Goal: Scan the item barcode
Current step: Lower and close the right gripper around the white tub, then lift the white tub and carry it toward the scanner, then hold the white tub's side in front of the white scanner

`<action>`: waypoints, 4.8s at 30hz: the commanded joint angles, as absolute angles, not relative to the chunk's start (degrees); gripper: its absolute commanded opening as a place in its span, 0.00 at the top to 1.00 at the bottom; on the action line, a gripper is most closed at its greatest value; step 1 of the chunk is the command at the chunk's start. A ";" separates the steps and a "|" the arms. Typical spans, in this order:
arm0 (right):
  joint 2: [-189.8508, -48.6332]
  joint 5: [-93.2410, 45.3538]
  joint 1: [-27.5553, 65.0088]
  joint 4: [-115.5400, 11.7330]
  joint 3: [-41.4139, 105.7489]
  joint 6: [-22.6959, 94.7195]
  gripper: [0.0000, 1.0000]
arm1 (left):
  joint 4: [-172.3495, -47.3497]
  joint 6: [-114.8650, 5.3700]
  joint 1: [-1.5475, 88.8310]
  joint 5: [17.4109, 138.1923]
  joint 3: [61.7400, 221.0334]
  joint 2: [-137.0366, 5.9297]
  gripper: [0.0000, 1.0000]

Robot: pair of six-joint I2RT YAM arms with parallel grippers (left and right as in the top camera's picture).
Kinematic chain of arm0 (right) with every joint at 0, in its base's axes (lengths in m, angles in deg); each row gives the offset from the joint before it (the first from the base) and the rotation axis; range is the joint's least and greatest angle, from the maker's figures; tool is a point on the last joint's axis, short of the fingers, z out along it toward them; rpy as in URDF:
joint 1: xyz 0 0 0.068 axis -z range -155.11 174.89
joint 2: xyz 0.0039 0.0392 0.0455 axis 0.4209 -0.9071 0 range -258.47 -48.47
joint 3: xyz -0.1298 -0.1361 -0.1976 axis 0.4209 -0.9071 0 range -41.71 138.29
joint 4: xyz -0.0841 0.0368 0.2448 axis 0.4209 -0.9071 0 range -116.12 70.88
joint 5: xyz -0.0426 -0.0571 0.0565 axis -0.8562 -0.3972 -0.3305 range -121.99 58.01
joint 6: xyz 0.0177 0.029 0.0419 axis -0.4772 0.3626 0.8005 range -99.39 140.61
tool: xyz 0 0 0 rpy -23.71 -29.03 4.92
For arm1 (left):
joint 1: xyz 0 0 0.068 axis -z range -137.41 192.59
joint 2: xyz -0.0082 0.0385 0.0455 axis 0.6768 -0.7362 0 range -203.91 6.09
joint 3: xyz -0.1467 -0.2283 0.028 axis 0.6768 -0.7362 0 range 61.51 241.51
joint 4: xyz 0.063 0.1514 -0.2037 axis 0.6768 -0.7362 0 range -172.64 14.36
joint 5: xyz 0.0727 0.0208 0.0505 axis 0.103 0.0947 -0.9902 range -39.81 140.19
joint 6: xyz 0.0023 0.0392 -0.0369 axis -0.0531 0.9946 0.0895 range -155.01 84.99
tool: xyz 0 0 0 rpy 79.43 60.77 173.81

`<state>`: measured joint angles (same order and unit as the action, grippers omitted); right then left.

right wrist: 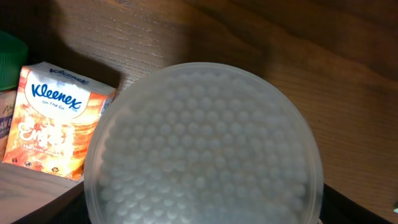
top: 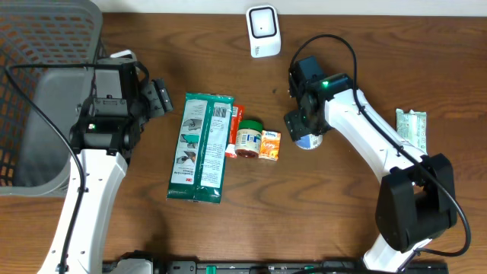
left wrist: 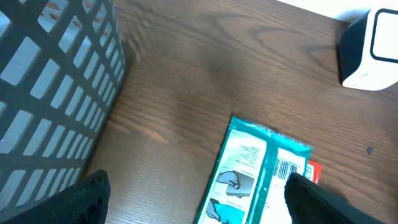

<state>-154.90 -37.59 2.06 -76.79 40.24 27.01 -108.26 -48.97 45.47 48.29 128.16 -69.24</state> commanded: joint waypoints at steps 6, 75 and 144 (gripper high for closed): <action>-154.51 -37.51 2.08 -81.22 40.07 28.25 0.01 | -108.22 -49.27 45.34 47.57 128.05 -68.82 0.14; -138.44 -36.15 2.00 -70.54 30.85 25.96 0.30 | -108.22 -49.27 45.34 47.57 128.05 -68.82 0.14; -170.07 -44.04 1.60 17.50 47.41 29.87 0.99 | -108.22 -49.27 45.34 47.57 128.05 -68.82 0.14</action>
